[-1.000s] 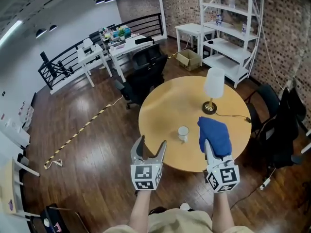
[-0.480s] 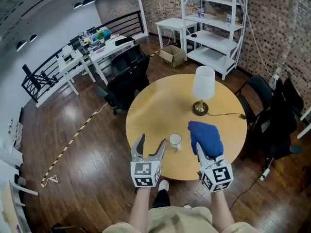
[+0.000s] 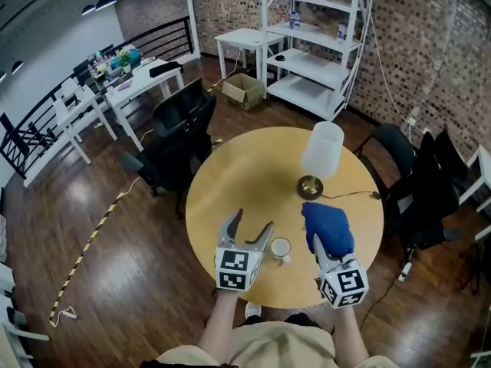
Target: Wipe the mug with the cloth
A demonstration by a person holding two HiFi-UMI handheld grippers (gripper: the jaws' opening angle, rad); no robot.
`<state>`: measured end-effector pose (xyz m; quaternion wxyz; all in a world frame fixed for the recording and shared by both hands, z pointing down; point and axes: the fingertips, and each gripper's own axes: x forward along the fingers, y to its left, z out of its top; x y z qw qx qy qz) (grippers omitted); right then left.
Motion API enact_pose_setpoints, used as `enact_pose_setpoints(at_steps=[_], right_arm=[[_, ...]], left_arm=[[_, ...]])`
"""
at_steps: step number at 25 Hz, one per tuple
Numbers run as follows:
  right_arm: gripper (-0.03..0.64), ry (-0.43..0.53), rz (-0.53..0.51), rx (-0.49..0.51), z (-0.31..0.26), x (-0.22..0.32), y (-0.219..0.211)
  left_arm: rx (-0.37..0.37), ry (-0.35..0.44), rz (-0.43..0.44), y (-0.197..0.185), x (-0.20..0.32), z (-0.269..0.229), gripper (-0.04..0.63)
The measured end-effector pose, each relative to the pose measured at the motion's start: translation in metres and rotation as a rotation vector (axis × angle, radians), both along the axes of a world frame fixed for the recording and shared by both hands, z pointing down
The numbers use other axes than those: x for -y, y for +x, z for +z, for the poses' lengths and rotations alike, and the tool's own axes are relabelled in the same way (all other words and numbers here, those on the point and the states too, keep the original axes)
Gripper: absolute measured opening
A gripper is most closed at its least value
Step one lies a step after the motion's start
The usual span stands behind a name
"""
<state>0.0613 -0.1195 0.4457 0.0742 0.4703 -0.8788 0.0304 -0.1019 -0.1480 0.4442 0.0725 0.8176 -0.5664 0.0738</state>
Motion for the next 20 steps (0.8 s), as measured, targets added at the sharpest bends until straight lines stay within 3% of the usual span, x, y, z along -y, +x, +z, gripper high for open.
enact_pose_setpoints(at_steps=[6,11,15,17,20], right_arm=[[0.061,-0.076,0.058,-0.024,0.030,0.018,0.010],[0.061,-0.097,0.027,-0.016,0.038,0.053,0.014],[0.061,-0.114,-0.037,-0.012,0.044,0.077,0.020],[0.061,-0.143,-0.066,-0.012,0.054,0.085,0.021],[0.061,-0.169,-0.115,-0.011,0.065,0.090,0.021]], left_arm=[[0.013,-0.094,0.026,-0.010,0.023,0.046,0.339],[0.004,-0.177,-0.019,-0.017,0.032,0.072,0.336],[-0.130,-0.332,-0.071,-0.012,0.009,0.118,0.309],[-0.200,-0.405,-0.111,-0.007,-0.012,0.145,0.237],[-0.268,-0.501,-0.119,0.014,-0.045,0.181,0.229]])
